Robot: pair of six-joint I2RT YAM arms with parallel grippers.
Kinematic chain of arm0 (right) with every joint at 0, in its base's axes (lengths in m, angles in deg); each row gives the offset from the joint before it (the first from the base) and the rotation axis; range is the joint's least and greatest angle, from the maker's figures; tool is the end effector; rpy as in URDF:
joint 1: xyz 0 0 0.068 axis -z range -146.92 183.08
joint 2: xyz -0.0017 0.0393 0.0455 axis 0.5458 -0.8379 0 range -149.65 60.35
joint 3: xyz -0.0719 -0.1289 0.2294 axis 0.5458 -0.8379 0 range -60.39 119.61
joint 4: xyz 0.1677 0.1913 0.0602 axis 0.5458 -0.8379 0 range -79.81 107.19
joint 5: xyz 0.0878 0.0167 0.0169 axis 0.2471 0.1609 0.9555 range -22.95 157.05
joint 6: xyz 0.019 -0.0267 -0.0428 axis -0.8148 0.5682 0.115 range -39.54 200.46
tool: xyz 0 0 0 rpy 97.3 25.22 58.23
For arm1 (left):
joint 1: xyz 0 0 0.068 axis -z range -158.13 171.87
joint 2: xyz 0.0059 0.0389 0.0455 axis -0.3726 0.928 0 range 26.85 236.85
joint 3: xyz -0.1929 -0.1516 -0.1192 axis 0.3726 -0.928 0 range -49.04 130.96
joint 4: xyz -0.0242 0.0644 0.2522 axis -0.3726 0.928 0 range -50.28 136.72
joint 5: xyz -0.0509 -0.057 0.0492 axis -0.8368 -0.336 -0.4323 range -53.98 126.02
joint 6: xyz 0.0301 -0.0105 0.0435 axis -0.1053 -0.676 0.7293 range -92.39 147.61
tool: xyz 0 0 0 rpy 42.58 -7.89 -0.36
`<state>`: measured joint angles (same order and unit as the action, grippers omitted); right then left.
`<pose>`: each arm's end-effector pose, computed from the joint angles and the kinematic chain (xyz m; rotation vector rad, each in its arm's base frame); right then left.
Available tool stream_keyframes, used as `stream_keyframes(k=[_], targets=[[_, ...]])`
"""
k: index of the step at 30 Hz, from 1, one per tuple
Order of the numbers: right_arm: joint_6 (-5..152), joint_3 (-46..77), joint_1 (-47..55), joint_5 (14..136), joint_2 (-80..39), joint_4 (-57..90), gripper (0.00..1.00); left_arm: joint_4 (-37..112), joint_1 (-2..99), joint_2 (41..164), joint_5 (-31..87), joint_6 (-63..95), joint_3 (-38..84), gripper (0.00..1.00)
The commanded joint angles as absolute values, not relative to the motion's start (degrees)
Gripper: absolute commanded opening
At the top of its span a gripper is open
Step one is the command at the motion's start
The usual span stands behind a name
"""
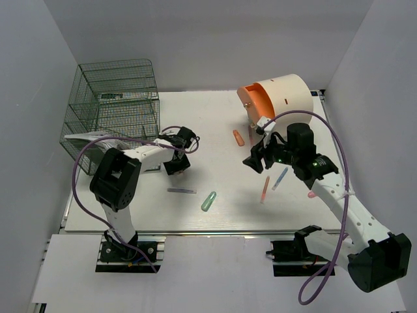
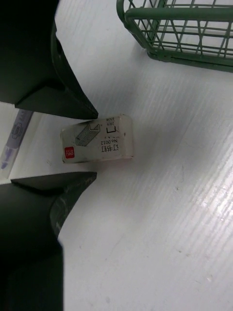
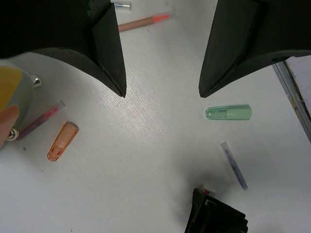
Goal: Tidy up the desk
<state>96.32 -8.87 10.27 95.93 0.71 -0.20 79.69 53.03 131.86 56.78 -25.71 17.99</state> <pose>0.2077 0.1059 0.3208 -0.9581 1.7602 0.5842 0.2981 -0.1655 0.1600 -0.5785 2.6777 0.1771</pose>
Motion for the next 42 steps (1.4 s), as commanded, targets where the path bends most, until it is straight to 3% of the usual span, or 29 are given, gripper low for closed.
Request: stream_keyframes(k=[1,5,6,11,15,20,21,23,32,38,42], targets=[[96.10,-9.15,11.02,97.02,2.08,1.72,0.67,76.81,52.20,131.62,57.12,-25.48,17.32,0.54],[96.10,-9.33,11.72,97.28,2.25,1.72,0.67,76.02,52.20,130.48,56.50,-24.95,16.18,0.37],[96.10,-9.24,11.81,97.37,2.25,1.81,0.67,75.85,52.20,130.13,56.15,-24.51,16.18,0.28],[94.88,-9.33,12.77,95.01,3.83,2.68,0.65,73.66,53.51,123.91,50.28,-17.42,18.72,0.12],[91.98,-10.47,14.00,88.41,6.73,6.11,0.48,65.59,53.51,118.19,38.42,-11.42,20.57,0.01],[90.22,-11.26,15.23,85.69,10.43,8.31,0.24,59.07,54.04,116.50,27.34,-10.45,27.59,0.00],[89.60,-11.26,15.84,84.98,11.21,8.49,0.12,56.27,54.04,116.94,26.19,-10.45,30.30,0.00],[89.07,-11.35,16.64,82.27,12.01,9.37,0.00,52.66,54.04,117.90,23.91,-10.71,32.69,0.00],[86.61,-11.17,18.49,74.00,14.03,11.12,0.00,34.91,55.71,130.63,16.78,-17.21,48.78,0.00],[86.52,-12.05,19.28,71.97,14.56,12.27,0.00,22.25,57.47,138.89,19.14,-22.49,52.20,0.00],[86.26,-12.32,19.72,72.49,14.65,12.71,0.00,21.71,59.40,144.43,20.99,-19.42,58.97,0.00]])
